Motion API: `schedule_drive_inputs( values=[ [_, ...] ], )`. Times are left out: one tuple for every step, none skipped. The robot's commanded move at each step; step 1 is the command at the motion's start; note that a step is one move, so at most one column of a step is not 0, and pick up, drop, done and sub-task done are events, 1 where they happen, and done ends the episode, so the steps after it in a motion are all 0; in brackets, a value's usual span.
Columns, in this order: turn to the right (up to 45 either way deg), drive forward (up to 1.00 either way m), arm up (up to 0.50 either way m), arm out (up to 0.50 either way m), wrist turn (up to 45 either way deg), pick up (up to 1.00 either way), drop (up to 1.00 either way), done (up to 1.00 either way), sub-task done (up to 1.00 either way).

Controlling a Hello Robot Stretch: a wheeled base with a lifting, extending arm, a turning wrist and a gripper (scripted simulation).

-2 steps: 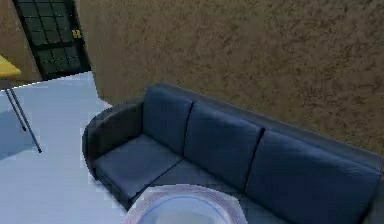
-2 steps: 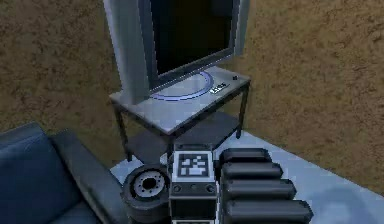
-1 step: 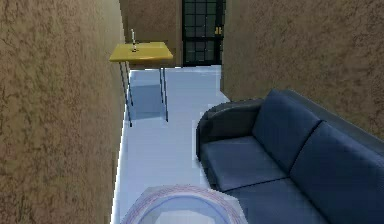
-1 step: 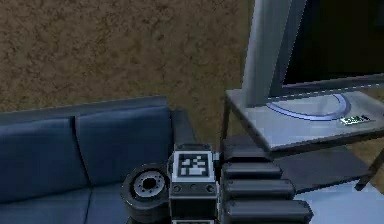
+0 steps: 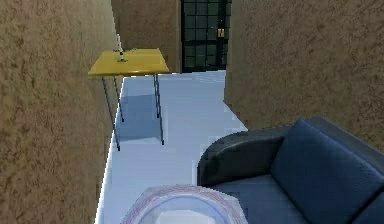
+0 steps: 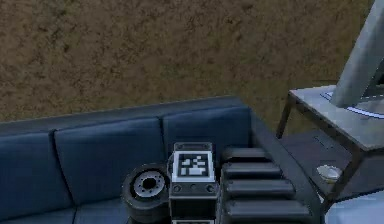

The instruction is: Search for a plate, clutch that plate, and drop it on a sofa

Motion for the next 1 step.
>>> schedule_drive_inputs(
  values=[
    [45.0, 0.0, 0.0, 0.0, 0.0, 0.0, 0.0, 0.0, 0.0]
  ],
)
